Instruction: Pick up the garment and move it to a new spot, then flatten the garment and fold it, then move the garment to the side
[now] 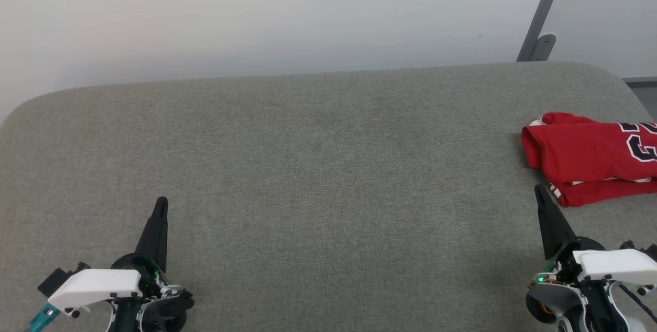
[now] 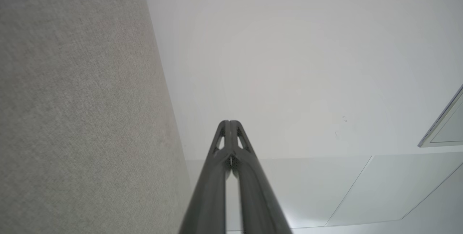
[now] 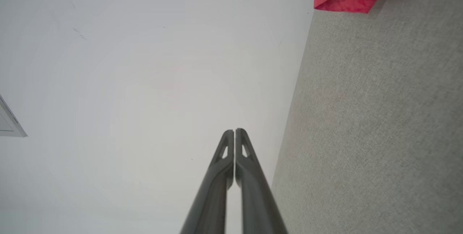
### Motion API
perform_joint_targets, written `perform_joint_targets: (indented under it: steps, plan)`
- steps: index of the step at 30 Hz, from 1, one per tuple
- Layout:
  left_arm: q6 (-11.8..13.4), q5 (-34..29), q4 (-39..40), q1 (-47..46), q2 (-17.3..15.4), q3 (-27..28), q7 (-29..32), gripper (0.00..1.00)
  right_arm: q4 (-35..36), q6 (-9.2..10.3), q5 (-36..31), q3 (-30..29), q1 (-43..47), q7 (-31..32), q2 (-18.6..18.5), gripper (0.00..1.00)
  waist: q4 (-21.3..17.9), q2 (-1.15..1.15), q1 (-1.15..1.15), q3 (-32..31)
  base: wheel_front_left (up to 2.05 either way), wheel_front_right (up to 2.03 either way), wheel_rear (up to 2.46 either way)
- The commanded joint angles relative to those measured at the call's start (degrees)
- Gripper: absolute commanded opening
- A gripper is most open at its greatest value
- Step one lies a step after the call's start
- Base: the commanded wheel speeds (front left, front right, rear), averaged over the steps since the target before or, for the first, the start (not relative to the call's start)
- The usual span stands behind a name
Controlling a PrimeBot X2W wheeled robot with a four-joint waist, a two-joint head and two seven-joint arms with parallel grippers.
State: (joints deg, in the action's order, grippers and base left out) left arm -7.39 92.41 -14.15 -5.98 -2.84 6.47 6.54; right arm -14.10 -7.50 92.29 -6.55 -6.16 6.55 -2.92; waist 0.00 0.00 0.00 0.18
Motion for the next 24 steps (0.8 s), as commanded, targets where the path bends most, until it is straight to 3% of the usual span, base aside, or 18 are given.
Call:
perform_joint_targets:
  steps: [1, 24]
  plan:
    - [-0.2, 0.1, 0.0, -0.7, 0.0, 0.1, 0.1, 0.0, 0.1, 0.02, 0.2, 0.0, -0.3, 0.1, 0.1, 0.0, 0.0, 0.0, 0.0, 0.0, 0.0, 0.0, 0.0]
    - [-0.2, 0.0, 0.0, -0.7, 0.0, 0.2, 0.2, 0.0, 0.1, 0.02, 0.2, 0.0, -0.3, 0.1, 0.1, 0.0, 0.0, 0.0, 0.0, 0.0, 0.0, 0.0, 0.0]
